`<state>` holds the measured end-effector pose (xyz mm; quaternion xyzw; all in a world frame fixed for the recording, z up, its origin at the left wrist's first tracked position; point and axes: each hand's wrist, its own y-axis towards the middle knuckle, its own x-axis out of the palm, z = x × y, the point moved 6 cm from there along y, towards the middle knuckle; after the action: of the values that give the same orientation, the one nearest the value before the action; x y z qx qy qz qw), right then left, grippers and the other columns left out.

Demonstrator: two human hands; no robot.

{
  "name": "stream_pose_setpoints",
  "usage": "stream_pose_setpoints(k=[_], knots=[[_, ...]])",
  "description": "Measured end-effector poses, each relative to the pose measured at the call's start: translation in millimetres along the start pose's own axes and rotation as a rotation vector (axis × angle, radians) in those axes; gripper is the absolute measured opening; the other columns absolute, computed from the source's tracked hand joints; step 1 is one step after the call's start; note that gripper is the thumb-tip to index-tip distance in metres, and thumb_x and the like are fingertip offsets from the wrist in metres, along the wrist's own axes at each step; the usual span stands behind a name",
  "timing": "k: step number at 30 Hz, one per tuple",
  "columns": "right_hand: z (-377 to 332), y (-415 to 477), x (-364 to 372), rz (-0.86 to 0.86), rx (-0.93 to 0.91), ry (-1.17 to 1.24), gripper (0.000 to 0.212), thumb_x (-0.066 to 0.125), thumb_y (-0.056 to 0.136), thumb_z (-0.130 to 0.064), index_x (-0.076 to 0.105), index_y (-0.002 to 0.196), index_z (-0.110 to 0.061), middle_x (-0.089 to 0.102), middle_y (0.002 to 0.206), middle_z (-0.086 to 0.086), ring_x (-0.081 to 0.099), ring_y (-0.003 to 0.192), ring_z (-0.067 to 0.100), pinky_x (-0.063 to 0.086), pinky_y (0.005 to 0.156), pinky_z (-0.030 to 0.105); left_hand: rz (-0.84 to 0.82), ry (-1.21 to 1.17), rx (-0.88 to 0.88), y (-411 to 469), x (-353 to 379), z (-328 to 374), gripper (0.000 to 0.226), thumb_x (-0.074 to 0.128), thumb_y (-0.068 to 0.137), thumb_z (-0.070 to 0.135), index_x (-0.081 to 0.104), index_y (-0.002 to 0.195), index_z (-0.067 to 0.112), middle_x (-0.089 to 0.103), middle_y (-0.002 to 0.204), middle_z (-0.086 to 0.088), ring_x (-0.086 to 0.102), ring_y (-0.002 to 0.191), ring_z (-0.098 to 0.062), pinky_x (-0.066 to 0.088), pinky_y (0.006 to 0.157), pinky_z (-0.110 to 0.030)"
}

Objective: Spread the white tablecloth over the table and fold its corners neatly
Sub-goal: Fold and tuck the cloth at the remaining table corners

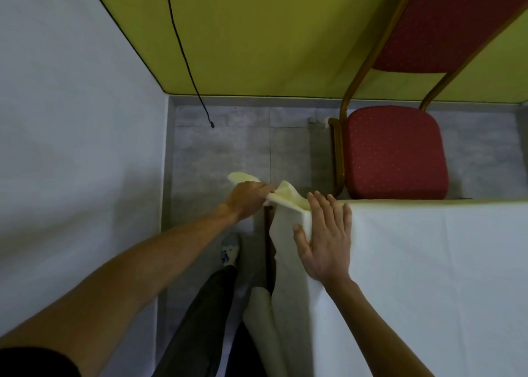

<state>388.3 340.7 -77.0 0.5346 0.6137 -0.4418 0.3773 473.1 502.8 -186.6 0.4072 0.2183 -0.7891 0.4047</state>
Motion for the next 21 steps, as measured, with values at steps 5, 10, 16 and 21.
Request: stream_pose_setpoints(k=[5, 10, 16, 21], knots=[[-1, 0, -4, 0.002, -0.001, 0.029, 0.059, 0.041, 0.096, -0.05, 0.045, 0.146, -0.02, 0.043, 0.155, 0.001, 0.032, 0.147, 0.024, 0.006, 0.126, 0.045, -0.211, 0.06, 0.112, -3, -15, -20, 0.038, 0.068, 0.084, -0.003, 0.065, 0.12, 0.007, 0.073, 0.102, -0.014, 0.072, 0.086, -0.028, 0.058, 0.07, -0.037], [-2, 0, -6, -0.017, 0.012, 0.052, 0.06, 0.038, 0.096, -0.052, 0.045, 0.146, -0.02, 0.042, 0.155, 0.001, 0.03, 0.148, 0.023, 0.011, 0.125, 0.052, -0.407, 0.078, 0.031, 1, -35, -53, 0.043, 0.062, 0.092, 0.006, 0.058, 0.133, 0.016, 0.067, 0.124, -0.011, 0.065, 0.11, -0.026, 0.053, 0.09, -0.036], [-2, 1, -6, -0.001, 0.005, 0.062, 0.061, 0.037, 0.096, -0.052, 0.044, 0.148, -0.02, 0.041, 0.156, 0.003, 0.03, 0.149, 0.025, 0.013, 0.124, 0.055, -0.385, 0.113, -0.196, -25, -16, -85, 0.044, 0.054, 0.095, 0.002, 0.054, 0.138, 0.012, 0.058, 0.137, -0.017, 0.059, 0.122, -0.033, 0.048, 0.103, -0.045], [-2, 3, -4, -0.01, -0.021, 0.027, 0.059, 0.041, 0.095, -0.048, 0.041, 0.15, -0.027, 0.038, 0.158, 0.004, 0.029, 0.149, 0.027, 0.013, 0.123, 0.056, -0.225, -0.068, -0.589, -87, 32, -90, 0.042, 0.044, 0.1, 0.018, 0.049, 0.141, 0.007, 0.054, 0.138, -0.015, 0.052, 0.127, -0.031, 0.037, 0.111, -0.047]])
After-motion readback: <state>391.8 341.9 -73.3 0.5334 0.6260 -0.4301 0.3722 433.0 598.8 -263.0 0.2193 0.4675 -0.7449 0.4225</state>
